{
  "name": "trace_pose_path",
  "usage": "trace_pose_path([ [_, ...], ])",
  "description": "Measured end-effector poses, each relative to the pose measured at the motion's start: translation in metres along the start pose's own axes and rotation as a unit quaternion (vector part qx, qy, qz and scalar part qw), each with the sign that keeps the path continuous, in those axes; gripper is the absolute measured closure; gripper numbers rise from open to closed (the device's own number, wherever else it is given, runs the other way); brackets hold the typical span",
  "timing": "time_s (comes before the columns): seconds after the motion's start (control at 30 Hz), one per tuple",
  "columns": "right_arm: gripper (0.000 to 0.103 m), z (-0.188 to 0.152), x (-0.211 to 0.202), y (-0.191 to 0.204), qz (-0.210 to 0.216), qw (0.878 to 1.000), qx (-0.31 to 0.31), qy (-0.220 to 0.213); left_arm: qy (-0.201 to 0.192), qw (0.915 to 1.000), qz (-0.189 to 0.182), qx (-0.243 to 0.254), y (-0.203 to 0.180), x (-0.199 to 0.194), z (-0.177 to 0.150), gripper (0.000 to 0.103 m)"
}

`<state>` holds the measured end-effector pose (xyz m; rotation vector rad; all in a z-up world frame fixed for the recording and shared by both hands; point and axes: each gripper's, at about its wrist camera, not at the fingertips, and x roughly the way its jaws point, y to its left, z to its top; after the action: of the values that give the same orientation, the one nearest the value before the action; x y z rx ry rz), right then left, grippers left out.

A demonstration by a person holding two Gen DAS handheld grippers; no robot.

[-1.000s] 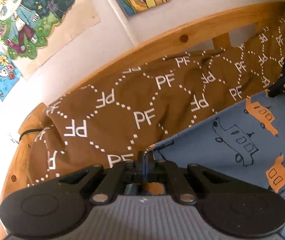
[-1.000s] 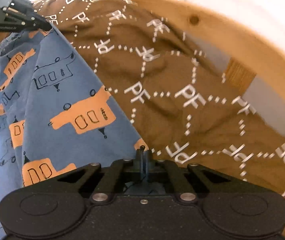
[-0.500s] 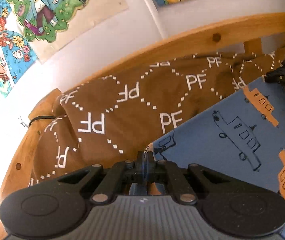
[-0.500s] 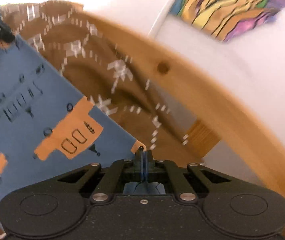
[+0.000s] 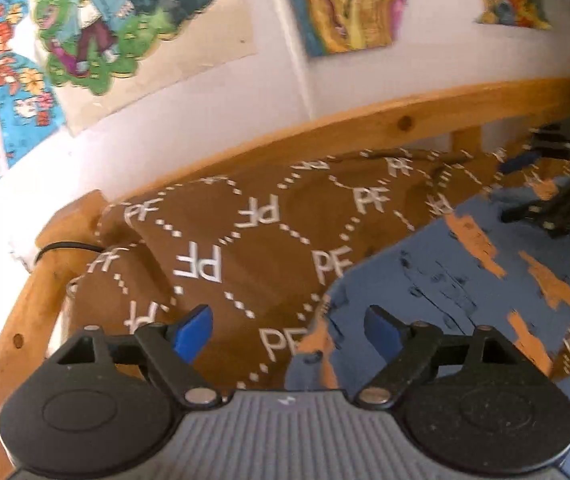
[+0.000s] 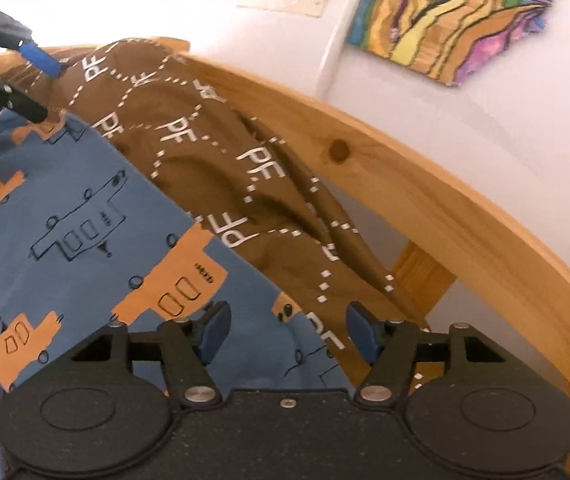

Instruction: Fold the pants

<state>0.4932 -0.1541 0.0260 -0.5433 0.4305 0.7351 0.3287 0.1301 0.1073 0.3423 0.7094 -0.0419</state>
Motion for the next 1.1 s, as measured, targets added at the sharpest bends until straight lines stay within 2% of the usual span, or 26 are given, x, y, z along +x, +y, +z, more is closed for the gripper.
trace_pose_path([
  [0.07,0.037,0.004,0.011,0.006,0.004,1.000,-0.011,0.019,0.006,0.9997,-0.001,0.023,-0.006,0.000,-0.003,0.016],
  [0.1,0.037,0.005,0.017,0.007,0.003,0.999,-0.015,0.028,0.013,0.9993,0.007,0.035,-0.010,0.002,-0.004,0.020],
  [0.17,0.038,0.006,0.029,0.006,0.003,0.999,-0.011,0.041,0.032,0.9979,0.023,0.051,-0.015,0.009,-0.004,0.035],
  [0.2,0.039,0.008,0.033,0.005,0.007,0.999,-0.003,0.044,0.045,0.9972,0.029,0.052,-0.016,0.013,-0.004,0.054],
  [0.23,0.040,0.008,0.035,0.003,0.010,0.999,0.007,0.046,0.058,0.9967,0.030,0.048,-0.016,0.017,-0.004,0.068],
  [0.27,0.043,0.009,0.036,0.003,0.012,0.999,0.010,0.047,0.069,0.9966,0.022,0.037,-0.014,0.020,-0.004,0.071],
  [0.3,0.051,0.010,0.036,0.004,0.012,0.999,0.008,0.046,0.071,0.9970,0.013,0.029,-0.011,0.020,-0.006,0.079],
  [0.33,0.066,0.010,0.034,0.005,0.010,0.999,0.003,0.044,0.069,0.9973,0.007,0.025,-0.011,0.019,-0.006,0.086],
  [0.37,0.076,0.011,0.031,0.006,0.011,0.999,0.001,0.042,0.065,0.9975,0.004,0.027,-0.012,0.017,-0.006,0.088],
  [0.4,0.099,0.011,0.027,0.007,0.010,0.999,0.000,0.040,0.061,0.9976,0.006,0.033,-0.015,0.015,-0.007,0.090],
  [0.43,0.102,0.011,0.023,0.008,0.006,0.999,-0.002,0.038,0.057,0.9974,0.009,0.044,-0.016,0.013,-0.008,0.092],
  [0.6,0.103,0.001,-0.012,0.019,-0.019,1.000,-0.004,0.006,0.028,0.9954,0.030,0.086,-0.025,-0.005,-0.015,0.093],
  [0.8,0.103,-0.024,-0.080,0.046,-0.065,0.997,-0.019,-0.048,-0.047,0.9873,0.056,0.141,-0.034,-0.047,-0.035,0.093],
  [0.9,0.103,-0.040,-0.111,0.067,-0.073,0.995,-0.018,-0.063,-0.068,0.9847,0.043,0.154,-0.045,-0.062,-0.051,0.101],
  [1.1,0.103,-0.063,-0.151,0.113,-0.075,0.994,-0.050,-0.055,-0.078,0.9771,0.035,0.195,-0.070,-0.072,-0.072,0.101],
])
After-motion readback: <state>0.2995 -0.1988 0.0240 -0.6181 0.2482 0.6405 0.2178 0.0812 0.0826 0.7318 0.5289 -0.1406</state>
